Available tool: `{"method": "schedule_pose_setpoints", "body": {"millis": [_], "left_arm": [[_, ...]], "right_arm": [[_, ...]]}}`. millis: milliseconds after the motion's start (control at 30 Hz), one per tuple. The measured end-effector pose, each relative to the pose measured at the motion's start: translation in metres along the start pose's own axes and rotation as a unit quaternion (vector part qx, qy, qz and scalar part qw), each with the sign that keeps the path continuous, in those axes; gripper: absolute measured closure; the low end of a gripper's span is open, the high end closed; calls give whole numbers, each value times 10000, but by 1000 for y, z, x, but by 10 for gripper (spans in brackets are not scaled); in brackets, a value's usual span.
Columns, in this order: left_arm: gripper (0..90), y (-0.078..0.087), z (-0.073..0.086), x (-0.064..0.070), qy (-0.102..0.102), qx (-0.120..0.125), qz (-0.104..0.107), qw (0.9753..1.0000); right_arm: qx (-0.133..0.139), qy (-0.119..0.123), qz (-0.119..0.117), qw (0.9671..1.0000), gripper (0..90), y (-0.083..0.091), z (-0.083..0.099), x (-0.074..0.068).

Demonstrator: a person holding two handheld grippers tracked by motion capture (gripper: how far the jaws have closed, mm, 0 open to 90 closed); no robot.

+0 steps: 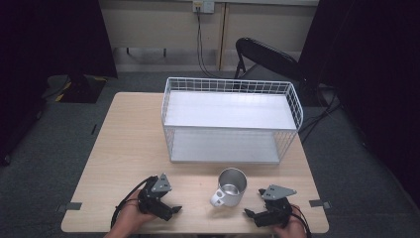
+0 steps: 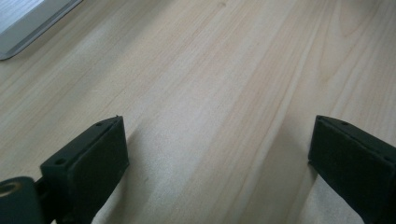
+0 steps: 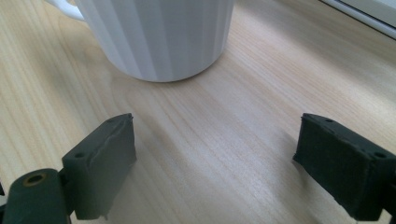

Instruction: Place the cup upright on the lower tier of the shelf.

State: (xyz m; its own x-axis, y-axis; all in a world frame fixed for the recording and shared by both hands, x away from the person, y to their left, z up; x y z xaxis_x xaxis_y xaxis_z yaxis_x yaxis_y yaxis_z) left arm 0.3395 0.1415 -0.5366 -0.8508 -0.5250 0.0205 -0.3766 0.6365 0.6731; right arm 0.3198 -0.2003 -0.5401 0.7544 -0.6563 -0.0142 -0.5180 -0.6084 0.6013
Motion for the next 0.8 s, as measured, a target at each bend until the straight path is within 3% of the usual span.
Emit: {"method": "schedule_pose_setpoints", "body": {"millis": [367, 800], "left_arm": [[0, 0, 4, 1, -53, 204, 53, 9998], [0, 0, 5, 1, -77, 296, 137, 9994]], "right_arm": [[-168, -128, 99, 9997, 138, 4, -1, 4], [3, -291, 147, 9995, 156, 20, -24, 20]]}}
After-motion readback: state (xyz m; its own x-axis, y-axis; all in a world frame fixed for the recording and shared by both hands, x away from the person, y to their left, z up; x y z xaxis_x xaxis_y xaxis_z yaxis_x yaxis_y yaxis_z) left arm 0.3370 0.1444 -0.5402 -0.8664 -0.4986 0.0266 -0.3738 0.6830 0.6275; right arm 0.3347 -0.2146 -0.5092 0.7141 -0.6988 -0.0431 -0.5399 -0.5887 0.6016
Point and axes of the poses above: each handheld gripper's, and its own axes: y roughly backward along the jaws, z roughly out of its underside, x roughly to its right, the point moved 5 cm from there along -y, roughly forward along the jaws, and after that the axes turned 6 degrees about x, right-handed, at the moved point
